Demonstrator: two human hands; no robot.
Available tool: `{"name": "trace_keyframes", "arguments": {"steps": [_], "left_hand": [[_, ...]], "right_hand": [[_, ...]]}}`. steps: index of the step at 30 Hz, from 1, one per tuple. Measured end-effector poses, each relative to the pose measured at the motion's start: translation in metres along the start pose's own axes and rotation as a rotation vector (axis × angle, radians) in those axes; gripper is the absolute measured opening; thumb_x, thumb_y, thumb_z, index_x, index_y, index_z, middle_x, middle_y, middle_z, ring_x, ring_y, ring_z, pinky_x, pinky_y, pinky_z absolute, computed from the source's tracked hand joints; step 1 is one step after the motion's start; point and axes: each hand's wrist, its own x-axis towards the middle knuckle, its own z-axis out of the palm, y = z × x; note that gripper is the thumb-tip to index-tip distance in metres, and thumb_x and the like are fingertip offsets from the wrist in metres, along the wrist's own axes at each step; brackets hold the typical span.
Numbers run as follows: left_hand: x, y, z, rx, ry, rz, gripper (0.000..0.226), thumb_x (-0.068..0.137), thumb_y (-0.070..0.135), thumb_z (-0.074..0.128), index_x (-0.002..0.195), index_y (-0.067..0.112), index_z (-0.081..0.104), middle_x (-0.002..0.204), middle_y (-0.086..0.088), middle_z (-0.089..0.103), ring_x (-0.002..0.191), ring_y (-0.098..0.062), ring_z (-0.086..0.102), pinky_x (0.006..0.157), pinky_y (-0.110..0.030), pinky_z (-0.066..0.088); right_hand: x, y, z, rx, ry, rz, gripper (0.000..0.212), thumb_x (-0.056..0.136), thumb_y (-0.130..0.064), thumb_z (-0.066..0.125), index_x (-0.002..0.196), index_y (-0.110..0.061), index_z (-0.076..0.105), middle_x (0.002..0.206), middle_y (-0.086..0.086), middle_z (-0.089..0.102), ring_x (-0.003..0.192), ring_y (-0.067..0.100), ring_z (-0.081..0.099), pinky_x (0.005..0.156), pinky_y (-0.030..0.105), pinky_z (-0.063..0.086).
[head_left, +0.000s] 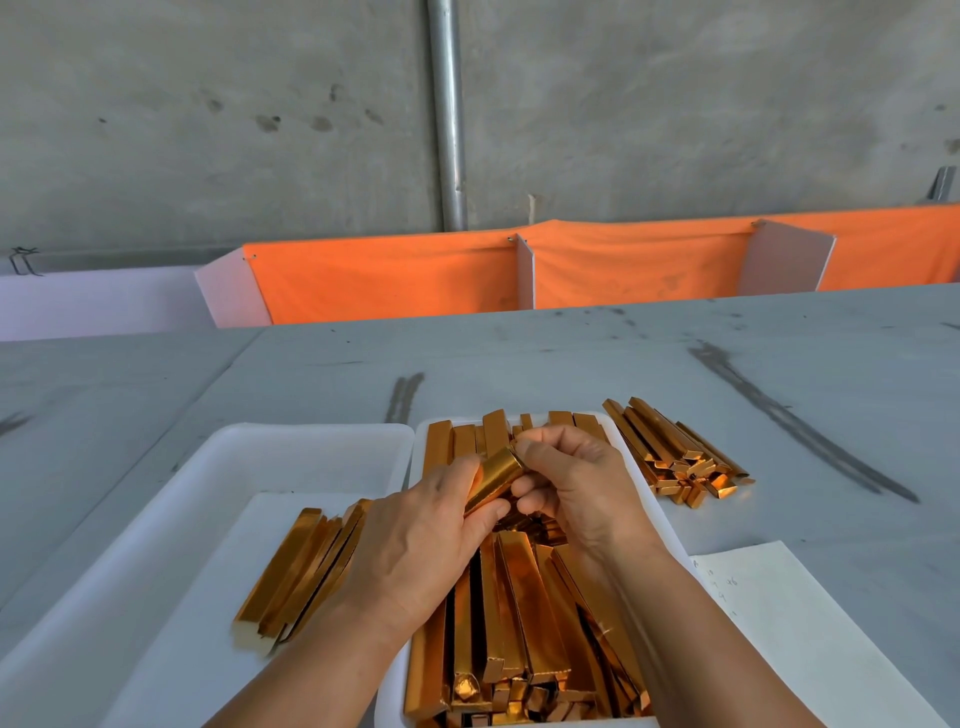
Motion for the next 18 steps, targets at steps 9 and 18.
{"name": "trace_keyframes", "arguments": {"steps": [9, 18], "left_hand": [[0.0, 0.0005, -0.0015, 0.0, 0.003, -0.002, 0.068, 0.084, 0.07, 0.013, 0.128, 0.03, 0.044, 0.099, 0.012, 0.063, 0.075, -0.005, 0.062, 0.058, -0.012, 0.037], [-0.0008, 0.0006, -0.0027, -0.016, -0.009, 0.011, 0.062, 0.086, 0.07, 0.018, 0.127, 0.032, 0.044, 0.099, 0.014, 0.061, 0.071, -0.002, 0.054, 0.055, -0.008, 0.031]], "right_hand": [[-0.0002, -0.0005, -0.0002, -0.038, -0.008, -0.012, 0.004, 0.091, -0.006, 0.067, 0.089, -0.005, 0.071, 0.069, 0.013, 0.068, 0.049, 0.015, 0.059, 0.048, 0.02, 0.053], [-0.0006, -0.0034, -0.0005, -0.057, -0.003, 0.008, 0.007, 0.091, -0.002, 0.065, 0.087, -0.005, 0.07, 0.066, 0.013, 0.066, 0.048, 0.014, 0.059, 0.047, 0.02, 0.052]]}}
